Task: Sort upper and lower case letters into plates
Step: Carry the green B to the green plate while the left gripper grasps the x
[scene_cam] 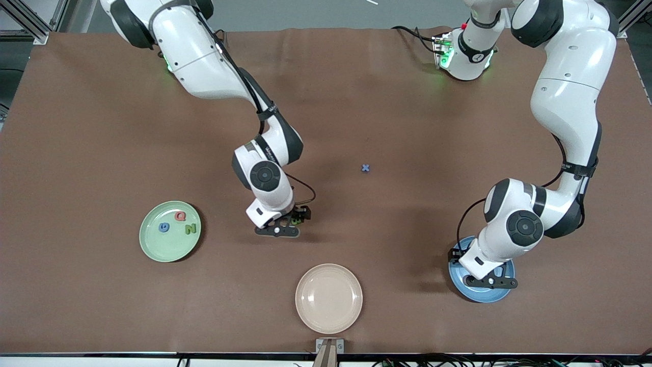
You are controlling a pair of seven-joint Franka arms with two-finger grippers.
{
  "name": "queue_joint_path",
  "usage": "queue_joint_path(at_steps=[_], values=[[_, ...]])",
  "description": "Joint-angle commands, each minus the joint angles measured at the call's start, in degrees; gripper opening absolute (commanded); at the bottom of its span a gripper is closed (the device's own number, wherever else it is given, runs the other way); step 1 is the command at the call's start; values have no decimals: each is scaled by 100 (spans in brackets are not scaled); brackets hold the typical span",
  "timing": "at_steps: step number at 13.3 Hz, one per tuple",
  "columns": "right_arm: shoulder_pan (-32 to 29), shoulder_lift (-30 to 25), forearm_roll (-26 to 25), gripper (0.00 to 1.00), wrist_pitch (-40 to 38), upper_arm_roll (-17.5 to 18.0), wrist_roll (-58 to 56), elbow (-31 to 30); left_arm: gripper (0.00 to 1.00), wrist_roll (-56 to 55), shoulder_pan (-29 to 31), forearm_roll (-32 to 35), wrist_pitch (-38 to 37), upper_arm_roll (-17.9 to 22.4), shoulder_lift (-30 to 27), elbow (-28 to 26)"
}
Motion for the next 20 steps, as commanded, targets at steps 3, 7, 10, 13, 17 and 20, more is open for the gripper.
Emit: queue_joint_path(at_steps=[3, 7, 10, 13, 17, 20], values=[[63, 238, -435, 77, -63, -56, -219, 399, 100, -988, 12, -99, -281, -348, -1124, -1374], [98, 247, -436, 70, -63, -56, -176, 364, 100, -2014, 12, -108, -237, -787, -1784, -2413], [177, 238, -366, 70, -63, -56, -159, 364, 99, -2527, 12, -108, -149, -1270, -1847, -2800], [177, 221, -383, 68, -81, -56, -167, 355, 92, -3133, -49, -21, 911, -1605, -1838, -3511], [133, 221, -410, 1, -107, -56, -168, 337, 73, -3284, -453, 32, 1722, -1606, -1803, -4022], [37, 151, -410, 0, -151, -56, -255, 337, 68, -3687, -778, 269, 1723, -1605, -1716, -4023]])
